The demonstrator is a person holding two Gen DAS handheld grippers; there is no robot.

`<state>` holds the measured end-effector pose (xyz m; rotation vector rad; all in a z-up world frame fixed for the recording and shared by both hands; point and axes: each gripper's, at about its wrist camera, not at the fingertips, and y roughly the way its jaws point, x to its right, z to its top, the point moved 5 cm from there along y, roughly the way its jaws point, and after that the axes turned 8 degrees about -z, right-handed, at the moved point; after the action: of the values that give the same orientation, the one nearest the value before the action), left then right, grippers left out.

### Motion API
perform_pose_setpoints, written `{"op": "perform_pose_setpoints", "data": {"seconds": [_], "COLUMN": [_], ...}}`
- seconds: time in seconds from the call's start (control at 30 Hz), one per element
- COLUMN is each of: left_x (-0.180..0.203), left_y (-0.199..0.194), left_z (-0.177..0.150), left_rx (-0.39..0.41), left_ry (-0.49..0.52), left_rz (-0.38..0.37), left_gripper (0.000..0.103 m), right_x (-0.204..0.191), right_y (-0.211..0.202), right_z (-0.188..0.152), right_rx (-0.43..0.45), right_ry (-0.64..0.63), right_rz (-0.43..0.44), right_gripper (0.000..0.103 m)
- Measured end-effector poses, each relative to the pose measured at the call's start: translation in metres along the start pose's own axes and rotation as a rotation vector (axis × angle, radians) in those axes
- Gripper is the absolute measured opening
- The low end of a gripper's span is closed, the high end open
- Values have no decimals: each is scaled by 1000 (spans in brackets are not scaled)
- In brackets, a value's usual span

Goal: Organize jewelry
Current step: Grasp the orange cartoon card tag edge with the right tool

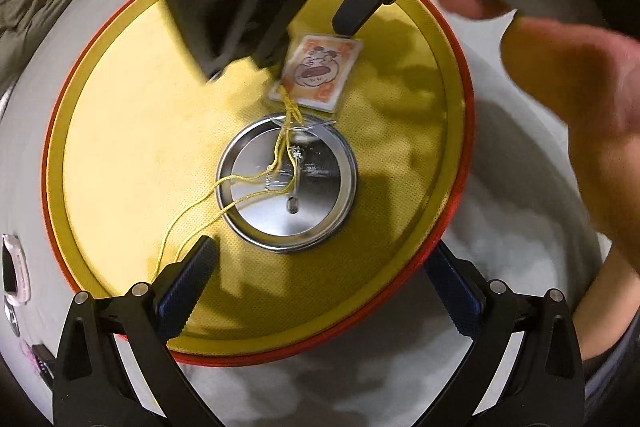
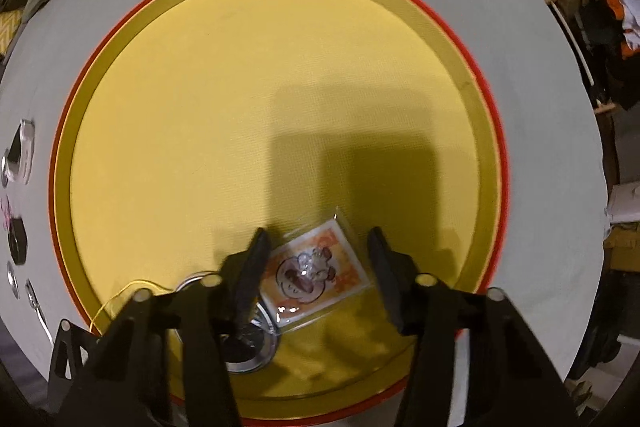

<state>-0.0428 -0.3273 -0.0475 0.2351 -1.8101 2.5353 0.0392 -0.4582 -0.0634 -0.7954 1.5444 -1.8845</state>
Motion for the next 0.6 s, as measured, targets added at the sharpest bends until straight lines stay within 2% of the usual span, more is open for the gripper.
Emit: {"op": "perform_pose_setpoints", "data": {"seconds": [0.1, 0.23, 0.27, 0.37, 0.5, 0.6], "left_x": [-1, -3, -4, -9, -12, -14], "left_y": [0, -2, -3, -6, -8, -12], "left_z": [-4, -7, -10, -15, -20, -25], "left_rx": [3, 15, 22, 41, 50, 59], "left_ry": [5, 9, 9, 6, 13, 19], "left_rz": [2, -10, -16, -40, -50, -48], "left_gripper": [99, 98, 98, 99, 99, 99], "right_x": [8, 16, 21, 26, 28, 7], "right_y": [-2, -7, -12, -29, -40, -45], "right_z": [1, -1, -2, -9, -11, -35], "right_rx": [2, 14, 19, 58, 92, 86], "right_ry": [21, 25, 32, 28, 16, -43], "right_rz": [4, -26, -16, 92, 98, 68], "right_gripper": [30, 30, 32, 64, 64, 64]}}
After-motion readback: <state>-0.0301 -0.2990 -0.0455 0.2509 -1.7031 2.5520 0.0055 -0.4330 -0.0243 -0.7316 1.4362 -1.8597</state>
